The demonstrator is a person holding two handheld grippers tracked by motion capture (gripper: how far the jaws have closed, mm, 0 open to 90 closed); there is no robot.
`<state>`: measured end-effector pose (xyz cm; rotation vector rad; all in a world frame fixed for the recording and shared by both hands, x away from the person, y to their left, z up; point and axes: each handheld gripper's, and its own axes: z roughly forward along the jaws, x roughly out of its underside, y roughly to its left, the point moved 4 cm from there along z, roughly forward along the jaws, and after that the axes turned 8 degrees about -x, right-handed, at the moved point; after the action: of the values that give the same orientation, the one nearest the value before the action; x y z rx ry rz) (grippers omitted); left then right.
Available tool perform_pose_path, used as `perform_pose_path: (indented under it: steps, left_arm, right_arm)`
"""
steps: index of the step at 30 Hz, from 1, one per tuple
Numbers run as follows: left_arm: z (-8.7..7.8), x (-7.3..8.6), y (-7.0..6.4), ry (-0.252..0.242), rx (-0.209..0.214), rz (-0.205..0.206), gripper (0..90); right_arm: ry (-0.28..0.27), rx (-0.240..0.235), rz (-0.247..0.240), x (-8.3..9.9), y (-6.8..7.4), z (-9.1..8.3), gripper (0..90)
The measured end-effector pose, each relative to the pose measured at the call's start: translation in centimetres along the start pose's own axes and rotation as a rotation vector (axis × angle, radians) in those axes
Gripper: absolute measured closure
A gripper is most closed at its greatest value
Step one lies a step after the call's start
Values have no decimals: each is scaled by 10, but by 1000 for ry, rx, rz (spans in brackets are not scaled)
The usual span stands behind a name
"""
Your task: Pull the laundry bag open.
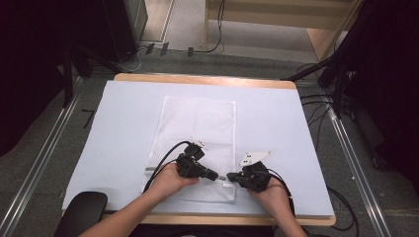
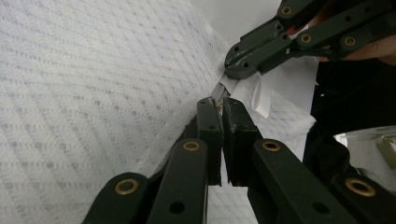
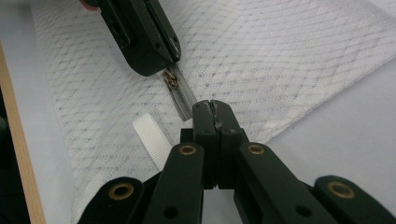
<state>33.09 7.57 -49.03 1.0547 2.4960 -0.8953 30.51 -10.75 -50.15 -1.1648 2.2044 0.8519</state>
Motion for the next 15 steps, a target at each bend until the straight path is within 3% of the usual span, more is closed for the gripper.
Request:
perform_pose_path:
  steps: [15]
  left_arm:
    - [-17,4,12,17,11,-42,879]
  right_arm:
    - [6,-51,-13,-1,-5,0,900]
